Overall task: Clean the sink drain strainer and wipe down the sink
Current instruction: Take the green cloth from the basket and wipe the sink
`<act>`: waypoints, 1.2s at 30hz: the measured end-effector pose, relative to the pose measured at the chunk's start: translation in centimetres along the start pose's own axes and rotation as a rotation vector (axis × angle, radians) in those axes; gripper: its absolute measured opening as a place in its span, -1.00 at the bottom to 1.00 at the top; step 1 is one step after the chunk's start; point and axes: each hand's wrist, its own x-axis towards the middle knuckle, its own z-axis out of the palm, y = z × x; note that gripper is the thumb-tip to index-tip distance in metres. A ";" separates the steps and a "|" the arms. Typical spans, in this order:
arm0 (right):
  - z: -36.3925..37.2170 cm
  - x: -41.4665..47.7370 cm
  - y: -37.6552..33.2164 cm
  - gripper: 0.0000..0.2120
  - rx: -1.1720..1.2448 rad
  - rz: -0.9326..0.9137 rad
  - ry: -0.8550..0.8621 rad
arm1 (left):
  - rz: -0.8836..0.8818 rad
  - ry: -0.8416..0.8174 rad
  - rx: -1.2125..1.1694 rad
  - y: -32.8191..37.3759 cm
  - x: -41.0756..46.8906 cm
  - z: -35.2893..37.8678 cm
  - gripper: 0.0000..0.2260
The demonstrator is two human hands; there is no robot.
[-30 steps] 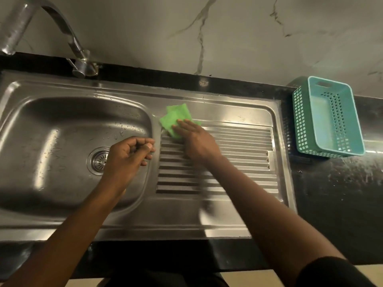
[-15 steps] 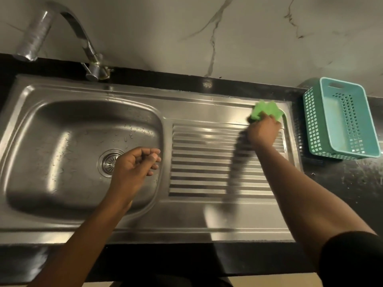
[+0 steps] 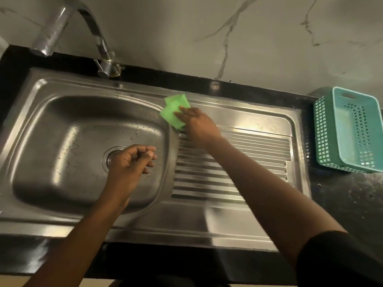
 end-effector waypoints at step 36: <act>1.8 6.6 -7.8 -0.34 0.111 -0.007 -0.021 | 0.007 -0.053 0.036 -0.5 1.2 -2.6 -0.85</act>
